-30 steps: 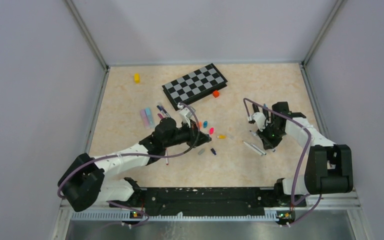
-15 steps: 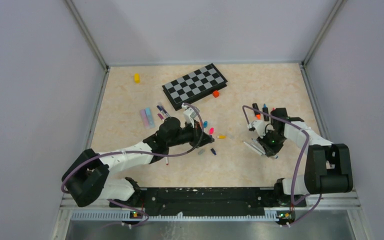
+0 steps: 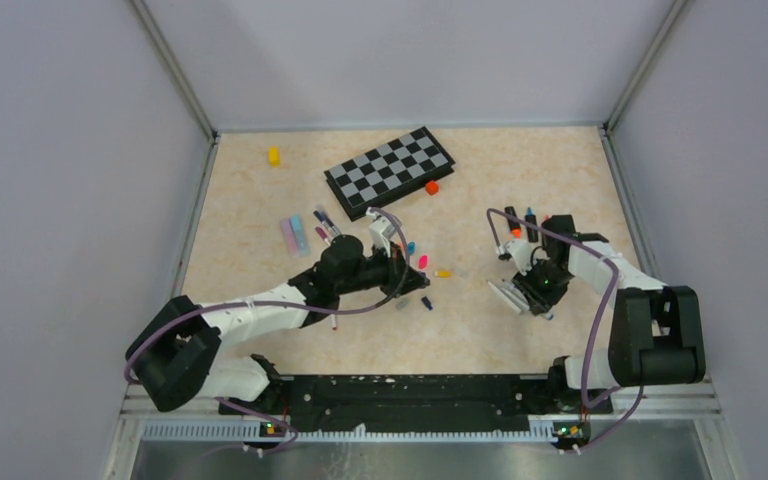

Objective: Open the pen caps
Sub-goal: Place the pen at the center of the board.

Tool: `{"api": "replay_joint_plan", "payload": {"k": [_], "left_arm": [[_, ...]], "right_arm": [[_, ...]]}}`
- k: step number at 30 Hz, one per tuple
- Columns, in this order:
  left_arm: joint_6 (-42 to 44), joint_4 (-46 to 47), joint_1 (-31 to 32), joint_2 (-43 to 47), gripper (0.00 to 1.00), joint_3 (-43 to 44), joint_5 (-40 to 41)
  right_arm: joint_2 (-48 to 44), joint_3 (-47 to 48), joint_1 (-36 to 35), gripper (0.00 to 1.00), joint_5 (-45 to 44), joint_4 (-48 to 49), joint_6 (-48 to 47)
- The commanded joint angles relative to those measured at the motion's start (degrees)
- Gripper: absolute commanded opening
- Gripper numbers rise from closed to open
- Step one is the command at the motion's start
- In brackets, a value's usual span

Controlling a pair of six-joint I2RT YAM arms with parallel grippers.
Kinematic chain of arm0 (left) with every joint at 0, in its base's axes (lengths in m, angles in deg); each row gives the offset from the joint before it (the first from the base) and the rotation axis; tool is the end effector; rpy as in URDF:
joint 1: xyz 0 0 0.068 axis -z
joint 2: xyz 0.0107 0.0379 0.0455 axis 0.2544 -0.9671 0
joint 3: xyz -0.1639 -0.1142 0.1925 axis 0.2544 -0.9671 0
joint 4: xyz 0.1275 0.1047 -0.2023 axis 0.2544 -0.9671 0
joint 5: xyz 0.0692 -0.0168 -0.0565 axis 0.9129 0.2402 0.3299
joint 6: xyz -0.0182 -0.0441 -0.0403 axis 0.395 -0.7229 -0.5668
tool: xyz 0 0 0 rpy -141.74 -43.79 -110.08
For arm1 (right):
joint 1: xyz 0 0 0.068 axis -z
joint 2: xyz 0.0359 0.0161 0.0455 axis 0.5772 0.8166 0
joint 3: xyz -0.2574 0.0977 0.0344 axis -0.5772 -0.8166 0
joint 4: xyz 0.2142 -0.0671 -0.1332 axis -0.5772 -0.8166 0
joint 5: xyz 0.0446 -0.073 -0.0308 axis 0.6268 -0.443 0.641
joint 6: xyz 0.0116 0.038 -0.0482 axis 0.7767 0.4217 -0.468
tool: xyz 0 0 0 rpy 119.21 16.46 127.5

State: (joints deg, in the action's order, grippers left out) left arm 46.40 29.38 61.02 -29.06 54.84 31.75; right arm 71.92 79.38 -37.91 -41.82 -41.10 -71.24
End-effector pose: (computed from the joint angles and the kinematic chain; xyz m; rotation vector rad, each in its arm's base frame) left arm 0.1856 -0.2189 0.2242 0.4975 1.9788 -1.2826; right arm 0.2117 0.0187 0.1532 -1.1762 2.7258 0.2021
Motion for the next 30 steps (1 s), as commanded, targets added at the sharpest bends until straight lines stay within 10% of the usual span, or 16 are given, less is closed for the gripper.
{"api": "replay_joint_plan", "payload": {"k": [1, 21, 30], "left_arm": [[0.1, 2.1, 0.6, -0.4, 0.05, 1.5, 0.3], [-0.8, -8.8, 6.2, -7.3, 0.05, 8.6, 9.3], [-5.0, -24.2, 9.3, -17.5, 0.06, 19.2, 17.4]], "right_arm": [[0.5, 0.6, 1.3, 0.36, -0.7, 1.3, 0.1], [-7.2, 8.1, 1.6, 0.40, 1.7, -7.3, -2.4], [-9.7, 14.6, 1.7, 0.40, 15.8, -5.0, 2.7]]}}
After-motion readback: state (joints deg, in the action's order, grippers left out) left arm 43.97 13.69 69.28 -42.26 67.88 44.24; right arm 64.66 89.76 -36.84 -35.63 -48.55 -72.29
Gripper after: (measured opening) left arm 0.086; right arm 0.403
